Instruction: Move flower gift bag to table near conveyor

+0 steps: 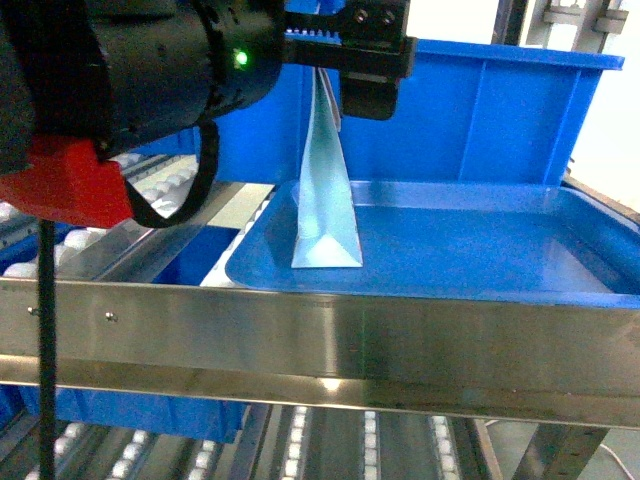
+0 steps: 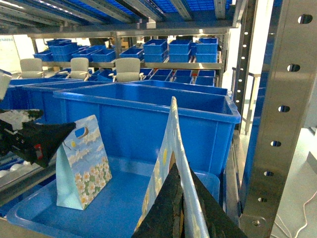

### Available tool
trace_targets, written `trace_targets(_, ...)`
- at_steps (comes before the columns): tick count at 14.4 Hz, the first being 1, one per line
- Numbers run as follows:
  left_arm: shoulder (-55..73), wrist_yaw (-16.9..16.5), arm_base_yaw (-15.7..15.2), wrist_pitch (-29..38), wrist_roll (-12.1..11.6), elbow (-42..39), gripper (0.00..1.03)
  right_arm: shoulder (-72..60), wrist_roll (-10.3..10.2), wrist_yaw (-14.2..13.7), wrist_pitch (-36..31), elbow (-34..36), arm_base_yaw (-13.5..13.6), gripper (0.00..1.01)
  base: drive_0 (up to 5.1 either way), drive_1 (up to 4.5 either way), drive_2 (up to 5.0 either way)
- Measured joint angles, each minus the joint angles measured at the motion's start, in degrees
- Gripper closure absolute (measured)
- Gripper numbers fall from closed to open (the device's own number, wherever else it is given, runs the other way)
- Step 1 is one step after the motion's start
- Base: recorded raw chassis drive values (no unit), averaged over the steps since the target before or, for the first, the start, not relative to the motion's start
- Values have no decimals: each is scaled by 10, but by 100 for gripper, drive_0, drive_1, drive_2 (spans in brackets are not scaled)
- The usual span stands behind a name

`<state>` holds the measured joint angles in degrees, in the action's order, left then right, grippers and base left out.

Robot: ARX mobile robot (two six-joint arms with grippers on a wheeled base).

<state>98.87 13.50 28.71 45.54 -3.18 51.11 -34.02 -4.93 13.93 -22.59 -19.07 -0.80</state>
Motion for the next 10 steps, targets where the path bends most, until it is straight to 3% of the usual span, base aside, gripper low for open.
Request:
trace_targets(5,50,5,2,-38,28,56,5,0,0,0,0,0,0,99,0,0,0)
trace_targets(10,66,4,2,-49,34,74,5,0,0,0,0,0,0,99,0,0,0)
